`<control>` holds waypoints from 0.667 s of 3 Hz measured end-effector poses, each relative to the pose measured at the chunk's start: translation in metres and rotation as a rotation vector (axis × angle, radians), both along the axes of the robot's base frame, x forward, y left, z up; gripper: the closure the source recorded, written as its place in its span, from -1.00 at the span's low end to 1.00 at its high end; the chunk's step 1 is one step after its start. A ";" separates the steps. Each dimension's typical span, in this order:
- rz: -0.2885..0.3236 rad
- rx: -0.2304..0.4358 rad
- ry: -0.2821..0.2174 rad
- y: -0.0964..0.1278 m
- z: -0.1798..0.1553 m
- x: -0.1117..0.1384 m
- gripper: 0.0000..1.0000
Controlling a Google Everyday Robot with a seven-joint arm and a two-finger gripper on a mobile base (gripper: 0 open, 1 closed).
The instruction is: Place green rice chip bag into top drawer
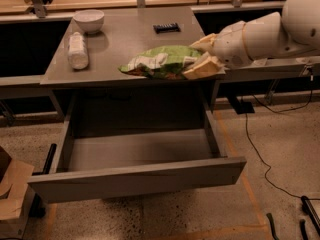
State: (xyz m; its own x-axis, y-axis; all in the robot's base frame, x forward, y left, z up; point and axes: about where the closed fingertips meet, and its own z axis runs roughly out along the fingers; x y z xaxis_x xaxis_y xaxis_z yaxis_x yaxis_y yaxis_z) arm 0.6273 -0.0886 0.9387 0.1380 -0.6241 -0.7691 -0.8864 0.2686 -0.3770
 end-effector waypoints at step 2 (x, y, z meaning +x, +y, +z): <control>0.023 -0.036 0.211 -0.022 -0.088 -0.061 1.00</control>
Offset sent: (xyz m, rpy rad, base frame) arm -0.0592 -0.0237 -0.1549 -0.0472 0.3078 0.0649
